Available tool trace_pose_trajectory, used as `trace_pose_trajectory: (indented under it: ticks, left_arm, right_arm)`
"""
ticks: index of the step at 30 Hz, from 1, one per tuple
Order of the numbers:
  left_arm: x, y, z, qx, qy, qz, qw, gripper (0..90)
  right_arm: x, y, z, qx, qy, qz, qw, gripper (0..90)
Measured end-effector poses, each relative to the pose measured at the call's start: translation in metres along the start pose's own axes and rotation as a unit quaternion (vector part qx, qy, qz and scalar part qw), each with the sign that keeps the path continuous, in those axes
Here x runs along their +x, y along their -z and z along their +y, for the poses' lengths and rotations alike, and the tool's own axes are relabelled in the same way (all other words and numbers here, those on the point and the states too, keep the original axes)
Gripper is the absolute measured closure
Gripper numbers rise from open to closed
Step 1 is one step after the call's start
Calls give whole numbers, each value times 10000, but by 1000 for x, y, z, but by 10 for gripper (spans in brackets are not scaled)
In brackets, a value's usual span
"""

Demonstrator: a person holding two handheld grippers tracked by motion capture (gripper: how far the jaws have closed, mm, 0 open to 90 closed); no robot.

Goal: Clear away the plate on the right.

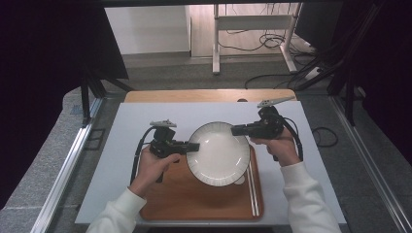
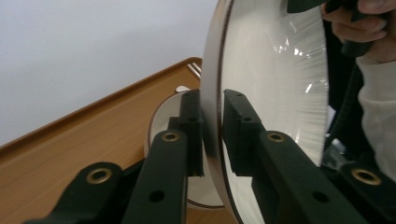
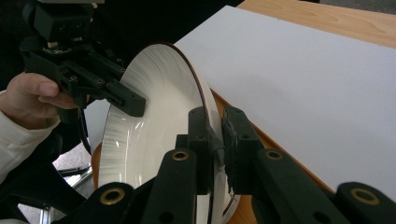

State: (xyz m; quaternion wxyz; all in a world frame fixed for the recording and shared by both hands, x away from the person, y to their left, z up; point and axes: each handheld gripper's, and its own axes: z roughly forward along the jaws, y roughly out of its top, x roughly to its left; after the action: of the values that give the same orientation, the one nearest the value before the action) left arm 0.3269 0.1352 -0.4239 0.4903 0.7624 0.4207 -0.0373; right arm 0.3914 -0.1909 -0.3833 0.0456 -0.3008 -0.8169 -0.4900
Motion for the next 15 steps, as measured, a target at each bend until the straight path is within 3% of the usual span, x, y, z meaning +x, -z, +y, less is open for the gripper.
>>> trace_pose_trajectory:
  ticks: [12,15]
  left_arm:
    - [5,12,11,-73,50,75,9999,830]
    - [5,12,14,-83,-21,143,9999,830]
  right_arm:
    - [0,-4,0,32,54,175,9998,814]
    - [0,-4,0,36,39,154,9999,814]
